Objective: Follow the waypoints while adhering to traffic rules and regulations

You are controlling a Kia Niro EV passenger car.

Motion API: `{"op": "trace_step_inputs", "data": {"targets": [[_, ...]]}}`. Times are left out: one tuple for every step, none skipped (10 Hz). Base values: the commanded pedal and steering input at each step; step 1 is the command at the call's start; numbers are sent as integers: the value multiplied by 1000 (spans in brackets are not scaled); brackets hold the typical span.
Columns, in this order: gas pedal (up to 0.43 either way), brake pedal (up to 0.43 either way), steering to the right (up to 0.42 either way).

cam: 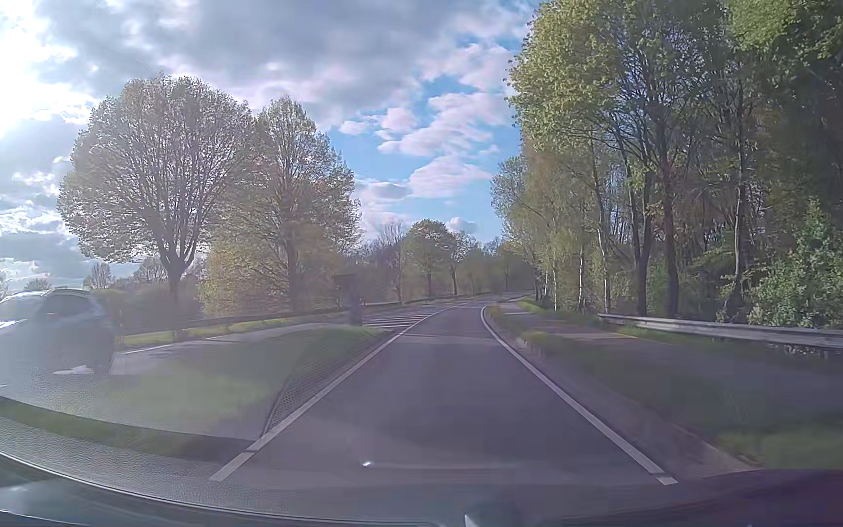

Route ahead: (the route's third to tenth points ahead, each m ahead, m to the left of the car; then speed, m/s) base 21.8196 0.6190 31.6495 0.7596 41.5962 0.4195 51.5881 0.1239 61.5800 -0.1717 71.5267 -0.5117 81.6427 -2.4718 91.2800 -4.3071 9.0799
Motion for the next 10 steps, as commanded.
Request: {"op": "trace_step_inputs", "data": {"targets": [[260,0,-16],[260,0,-13],[260,6,-12],[260,0,-10],[260,0,-7],[260,0,-3],[260,0,1],[248,0,1],[240,0,1],[228,0,2]]}}
